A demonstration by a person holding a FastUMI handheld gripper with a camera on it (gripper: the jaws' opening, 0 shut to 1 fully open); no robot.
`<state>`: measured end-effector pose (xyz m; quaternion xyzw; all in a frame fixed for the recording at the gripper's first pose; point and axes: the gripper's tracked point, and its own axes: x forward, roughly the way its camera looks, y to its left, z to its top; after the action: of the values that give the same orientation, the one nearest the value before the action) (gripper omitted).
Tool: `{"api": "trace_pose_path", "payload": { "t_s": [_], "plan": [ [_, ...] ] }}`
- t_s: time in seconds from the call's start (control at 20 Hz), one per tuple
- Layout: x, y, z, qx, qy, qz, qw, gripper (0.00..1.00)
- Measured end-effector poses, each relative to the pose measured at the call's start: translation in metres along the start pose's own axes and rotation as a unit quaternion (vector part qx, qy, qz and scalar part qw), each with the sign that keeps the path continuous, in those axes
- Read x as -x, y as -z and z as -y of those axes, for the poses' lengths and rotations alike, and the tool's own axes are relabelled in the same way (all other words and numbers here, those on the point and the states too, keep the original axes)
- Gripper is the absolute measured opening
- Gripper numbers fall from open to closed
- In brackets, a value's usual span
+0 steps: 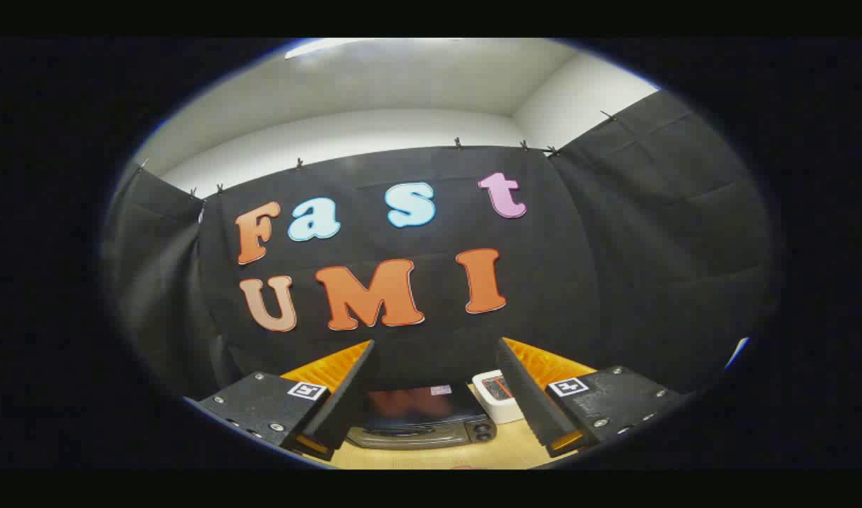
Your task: Open the toaster oven, put the food inside, and close the toaster oven door.
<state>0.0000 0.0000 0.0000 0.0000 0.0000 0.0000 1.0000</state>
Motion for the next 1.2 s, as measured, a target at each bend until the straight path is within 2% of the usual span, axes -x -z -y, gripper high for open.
{"api": "trace_pose_path", "payload": {
  "t_s": [0.3,0.8,1.0,1.2],
  "plan": [
    [-0.002,-0.005,0.001,0.026,0.006,0.005,1.000,0.98],
    [-0.010,0.013,-0.011,0.041,-0.002,-0.017,0.999,0.98],
    [-0.023,0.040,-0.021,0.041,-0.013,-0.033,0.999,0.98],
    [-0.044,0.099,-0.042,0.047,-0.037,-0.074,0.995,0.98]
  ]
}}
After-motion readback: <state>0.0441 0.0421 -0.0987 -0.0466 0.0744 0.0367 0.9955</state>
